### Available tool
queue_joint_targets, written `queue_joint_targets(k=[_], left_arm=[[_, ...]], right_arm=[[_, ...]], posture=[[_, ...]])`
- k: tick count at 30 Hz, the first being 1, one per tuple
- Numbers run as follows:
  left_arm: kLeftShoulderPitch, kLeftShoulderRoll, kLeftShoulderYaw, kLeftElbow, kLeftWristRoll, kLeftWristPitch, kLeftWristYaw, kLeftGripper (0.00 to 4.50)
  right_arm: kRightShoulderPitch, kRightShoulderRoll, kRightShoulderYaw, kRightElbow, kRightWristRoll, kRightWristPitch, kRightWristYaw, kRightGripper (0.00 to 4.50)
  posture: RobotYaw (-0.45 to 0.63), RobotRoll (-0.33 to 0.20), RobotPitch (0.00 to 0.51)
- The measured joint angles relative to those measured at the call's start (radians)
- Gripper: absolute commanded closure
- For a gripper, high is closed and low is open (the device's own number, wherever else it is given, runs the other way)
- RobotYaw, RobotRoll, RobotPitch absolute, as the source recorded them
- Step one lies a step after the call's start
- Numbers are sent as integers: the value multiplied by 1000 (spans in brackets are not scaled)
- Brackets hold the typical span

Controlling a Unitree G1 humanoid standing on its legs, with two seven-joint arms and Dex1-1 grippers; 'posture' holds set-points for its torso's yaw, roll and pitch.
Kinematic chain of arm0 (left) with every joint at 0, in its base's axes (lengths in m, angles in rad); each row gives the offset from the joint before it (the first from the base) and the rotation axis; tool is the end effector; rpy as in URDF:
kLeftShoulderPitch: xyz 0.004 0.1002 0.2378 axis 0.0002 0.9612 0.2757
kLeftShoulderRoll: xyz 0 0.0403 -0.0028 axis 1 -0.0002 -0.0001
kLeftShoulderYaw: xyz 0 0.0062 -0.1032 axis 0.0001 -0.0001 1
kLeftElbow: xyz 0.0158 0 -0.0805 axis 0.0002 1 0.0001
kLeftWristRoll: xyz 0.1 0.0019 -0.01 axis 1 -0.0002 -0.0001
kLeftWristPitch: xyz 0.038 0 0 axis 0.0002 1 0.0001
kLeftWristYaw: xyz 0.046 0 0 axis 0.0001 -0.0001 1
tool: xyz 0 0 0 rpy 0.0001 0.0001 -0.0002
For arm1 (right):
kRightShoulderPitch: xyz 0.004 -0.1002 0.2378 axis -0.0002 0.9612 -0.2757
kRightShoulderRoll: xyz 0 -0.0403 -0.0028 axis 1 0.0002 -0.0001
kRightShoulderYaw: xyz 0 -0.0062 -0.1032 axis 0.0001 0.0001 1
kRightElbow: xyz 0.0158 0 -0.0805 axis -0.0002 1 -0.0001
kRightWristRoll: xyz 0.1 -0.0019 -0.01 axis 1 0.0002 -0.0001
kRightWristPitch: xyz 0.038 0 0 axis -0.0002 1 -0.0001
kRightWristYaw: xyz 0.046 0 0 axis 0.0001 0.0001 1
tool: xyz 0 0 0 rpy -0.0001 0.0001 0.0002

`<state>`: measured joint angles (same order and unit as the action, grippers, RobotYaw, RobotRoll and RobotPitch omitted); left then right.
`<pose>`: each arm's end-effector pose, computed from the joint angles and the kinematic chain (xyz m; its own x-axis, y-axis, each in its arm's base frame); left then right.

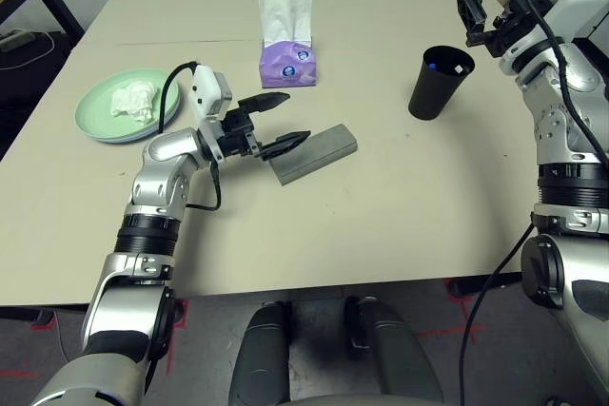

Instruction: Organize and tidy the items on the table.

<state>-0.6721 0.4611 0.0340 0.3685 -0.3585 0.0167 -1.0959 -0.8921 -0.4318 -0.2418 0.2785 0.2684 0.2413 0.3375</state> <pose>0.3138 0.2213 0.1740 0.4602 -0.8835 0.0878 0.8337 0.4640 0.2995 0.3175 -0.2267 0.2525 0.8815 0.2294 0.4128 -0.2015 0.9732 -0.1105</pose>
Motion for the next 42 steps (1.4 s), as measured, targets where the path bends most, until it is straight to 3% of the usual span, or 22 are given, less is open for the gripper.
queue_joint_targets(k=[4,8,12,16,22,28,42], left_arm=[[9,-17,50,-3,14,-29,140,0],[5,-57,172,-27,57,10,500,0],[9,-62,263,-60,90,29,749,0],[61,-44,292,-71,148,17,874,0],[124,27,342,-2,183,-17,933,0],[234,17,396,-6,85,-61,852,0],[247,32,418,94,42,-111,721,0]], right_arm=[[129,33,-7,1,31,-164,99,53],[247,70,-33,6,47,-290,102,53],[324,83,-69,0,60,-304,65,53],[443,80,-81,-33,110,-244,83,53],[450,25,-135,6,100,-223,1,53],[448,-6,-147,61,105,-282,41,53],[414,12,-116,166,69,-350,51,53]], posture=[[58,0,131],[83,0,132],[105,0,129],[106,0,128],[89,0,111],[98,0,101],[79,0,99]])
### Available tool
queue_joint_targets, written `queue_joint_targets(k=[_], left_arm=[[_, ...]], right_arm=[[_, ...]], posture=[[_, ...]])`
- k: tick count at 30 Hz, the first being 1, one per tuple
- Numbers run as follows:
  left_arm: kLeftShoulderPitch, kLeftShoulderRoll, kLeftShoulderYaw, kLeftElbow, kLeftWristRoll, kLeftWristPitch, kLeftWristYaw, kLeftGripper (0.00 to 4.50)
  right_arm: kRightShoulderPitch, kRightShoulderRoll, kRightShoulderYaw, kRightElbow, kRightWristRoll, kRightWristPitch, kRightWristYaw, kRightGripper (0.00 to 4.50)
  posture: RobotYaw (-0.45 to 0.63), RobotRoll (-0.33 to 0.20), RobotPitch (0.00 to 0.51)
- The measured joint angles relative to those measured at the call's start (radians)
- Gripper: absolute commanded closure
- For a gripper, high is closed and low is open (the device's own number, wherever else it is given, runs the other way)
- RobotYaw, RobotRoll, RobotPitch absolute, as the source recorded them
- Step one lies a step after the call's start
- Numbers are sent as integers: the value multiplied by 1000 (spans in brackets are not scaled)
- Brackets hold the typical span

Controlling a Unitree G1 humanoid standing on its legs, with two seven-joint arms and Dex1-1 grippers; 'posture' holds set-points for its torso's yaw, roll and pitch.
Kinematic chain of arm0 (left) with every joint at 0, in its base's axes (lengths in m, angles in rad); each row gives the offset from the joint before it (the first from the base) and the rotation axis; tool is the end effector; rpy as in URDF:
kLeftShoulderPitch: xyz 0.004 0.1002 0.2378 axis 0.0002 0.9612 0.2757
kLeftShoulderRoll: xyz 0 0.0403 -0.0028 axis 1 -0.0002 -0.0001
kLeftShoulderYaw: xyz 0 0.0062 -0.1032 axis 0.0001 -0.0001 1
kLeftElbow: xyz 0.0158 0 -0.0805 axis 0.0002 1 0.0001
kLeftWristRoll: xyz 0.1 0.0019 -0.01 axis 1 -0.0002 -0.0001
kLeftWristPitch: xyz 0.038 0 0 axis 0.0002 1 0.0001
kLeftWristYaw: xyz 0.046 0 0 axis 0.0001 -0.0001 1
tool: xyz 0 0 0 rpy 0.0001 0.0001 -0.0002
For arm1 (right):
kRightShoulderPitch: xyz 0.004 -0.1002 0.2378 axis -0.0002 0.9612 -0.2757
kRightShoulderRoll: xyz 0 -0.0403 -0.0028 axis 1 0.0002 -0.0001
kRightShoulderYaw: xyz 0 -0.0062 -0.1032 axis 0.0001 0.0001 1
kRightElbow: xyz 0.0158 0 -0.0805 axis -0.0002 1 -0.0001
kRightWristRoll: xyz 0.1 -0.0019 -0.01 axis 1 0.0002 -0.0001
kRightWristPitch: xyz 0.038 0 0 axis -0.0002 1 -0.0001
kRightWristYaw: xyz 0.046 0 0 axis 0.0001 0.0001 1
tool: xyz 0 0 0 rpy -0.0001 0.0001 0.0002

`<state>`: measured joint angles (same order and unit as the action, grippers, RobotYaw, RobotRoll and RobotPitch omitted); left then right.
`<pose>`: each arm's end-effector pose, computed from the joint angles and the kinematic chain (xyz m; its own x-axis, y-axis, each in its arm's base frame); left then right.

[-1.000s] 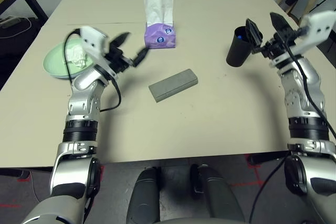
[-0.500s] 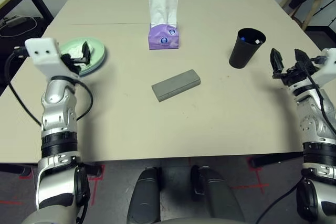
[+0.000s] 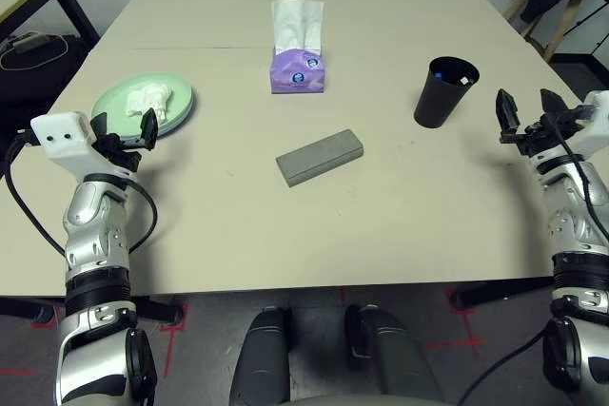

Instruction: Organize and tidy the items on the table.

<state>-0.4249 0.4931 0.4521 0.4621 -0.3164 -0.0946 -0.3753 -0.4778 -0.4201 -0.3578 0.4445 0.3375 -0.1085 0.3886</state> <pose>0.2556 0.3208 0.1225 0.9648 0.0954 0.2451 -0.1026 0.9946 0.0167 0.2756 -0.2862 0.1229 0.9588 0.0316 0.2823 -0.0366 0.9993 0.0124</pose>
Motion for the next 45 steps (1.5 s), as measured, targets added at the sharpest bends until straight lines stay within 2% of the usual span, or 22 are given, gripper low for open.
queue_joint_targets(k=[12,45], left_arm=[[-6,14,-3,32,-10,-2,-91,0],[0,12,-6,32,-10,-4,-88,0]], right_arm=[[8,13,18,7,-10,0,-16,53],[-6,20,30,30,-22,0,-34,53]], posture=[[68,0,102],[63,0,102]])
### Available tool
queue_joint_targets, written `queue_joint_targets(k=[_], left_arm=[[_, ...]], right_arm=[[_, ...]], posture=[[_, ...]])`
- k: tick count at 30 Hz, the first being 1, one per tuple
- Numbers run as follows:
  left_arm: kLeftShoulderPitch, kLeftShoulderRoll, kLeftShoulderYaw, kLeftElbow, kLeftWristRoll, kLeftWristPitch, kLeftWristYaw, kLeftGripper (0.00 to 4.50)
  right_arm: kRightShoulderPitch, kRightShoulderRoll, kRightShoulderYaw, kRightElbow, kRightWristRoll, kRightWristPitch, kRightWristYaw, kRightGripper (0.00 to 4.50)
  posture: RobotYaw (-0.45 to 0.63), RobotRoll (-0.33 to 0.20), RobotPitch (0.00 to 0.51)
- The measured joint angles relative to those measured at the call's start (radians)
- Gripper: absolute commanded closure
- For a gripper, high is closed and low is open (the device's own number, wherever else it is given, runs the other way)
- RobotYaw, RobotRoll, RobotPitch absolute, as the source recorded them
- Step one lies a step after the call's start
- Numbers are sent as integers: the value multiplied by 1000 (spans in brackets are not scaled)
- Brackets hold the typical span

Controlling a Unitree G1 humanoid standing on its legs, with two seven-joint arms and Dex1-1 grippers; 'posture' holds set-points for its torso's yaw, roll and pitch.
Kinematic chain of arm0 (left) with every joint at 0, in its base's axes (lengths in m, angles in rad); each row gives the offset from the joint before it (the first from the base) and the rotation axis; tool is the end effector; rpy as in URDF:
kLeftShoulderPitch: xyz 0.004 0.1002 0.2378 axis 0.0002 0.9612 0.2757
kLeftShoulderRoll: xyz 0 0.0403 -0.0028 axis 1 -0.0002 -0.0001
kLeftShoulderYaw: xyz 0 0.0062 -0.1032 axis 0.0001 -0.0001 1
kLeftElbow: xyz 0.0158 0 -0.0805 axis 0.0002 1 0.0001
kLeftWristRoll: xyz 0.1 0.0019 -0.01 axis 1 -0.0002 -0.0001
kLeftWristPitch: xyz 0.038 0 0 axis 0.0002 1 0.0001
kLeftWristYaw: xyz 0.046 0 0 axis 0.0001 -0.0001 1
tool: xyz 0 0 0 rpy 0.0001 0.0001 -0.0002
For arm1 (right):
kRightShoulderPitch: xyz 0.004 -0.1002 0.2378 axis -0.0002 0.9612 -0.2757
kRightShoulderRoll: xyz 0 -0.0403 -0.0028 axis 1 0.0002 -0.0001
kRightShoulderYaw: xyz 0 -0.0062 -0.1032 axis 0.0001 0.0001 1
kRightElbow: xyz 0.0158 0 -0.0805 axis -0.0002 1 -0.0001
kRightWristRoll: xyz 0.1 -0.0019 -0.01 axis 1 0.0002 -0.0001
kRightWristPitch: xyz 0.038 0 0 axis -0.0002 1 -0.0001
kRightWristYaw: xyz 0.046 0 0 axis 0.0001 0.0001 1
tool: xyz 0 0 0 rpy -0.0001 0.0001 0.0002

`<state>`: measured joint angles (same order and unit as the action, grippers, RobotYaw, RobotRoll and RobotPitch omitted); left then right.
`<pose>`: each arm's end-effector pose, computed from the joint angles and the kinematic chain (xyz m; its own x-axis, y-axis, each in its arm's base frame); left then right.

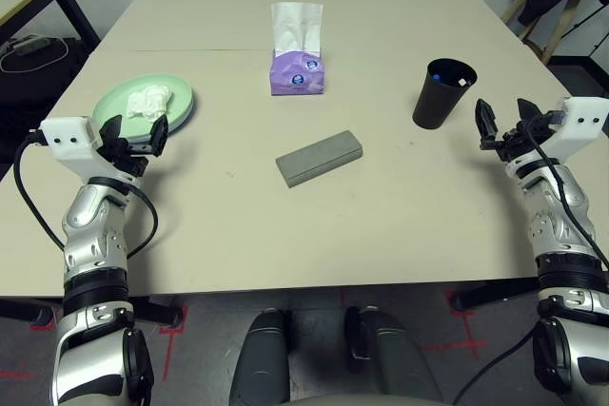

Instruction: Organize and tidy the items on the table.

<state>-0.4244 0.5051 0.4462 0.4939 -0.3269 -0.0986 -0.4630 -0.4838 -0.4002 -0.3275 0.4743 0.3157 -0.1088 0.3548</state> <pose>0.2551 0.3239 0.1190 0.9747 0.0167 0.2229 -0.0238 0.9993 0.0293 0.2797 -0.2776 0.1149 0.9702 0.0242 0.2411 -0.0291 0.9994 0.0165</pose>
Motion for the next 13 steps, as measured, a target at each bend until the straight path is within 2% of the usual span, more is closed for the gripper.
queue_joint_targets(k=[13], left_arm=[[3,-12,0,-2,0,-7,0,0]], right_arm=[[-15,0,0,21,-4,-5,8,53]], posture=[[68,0,103]])
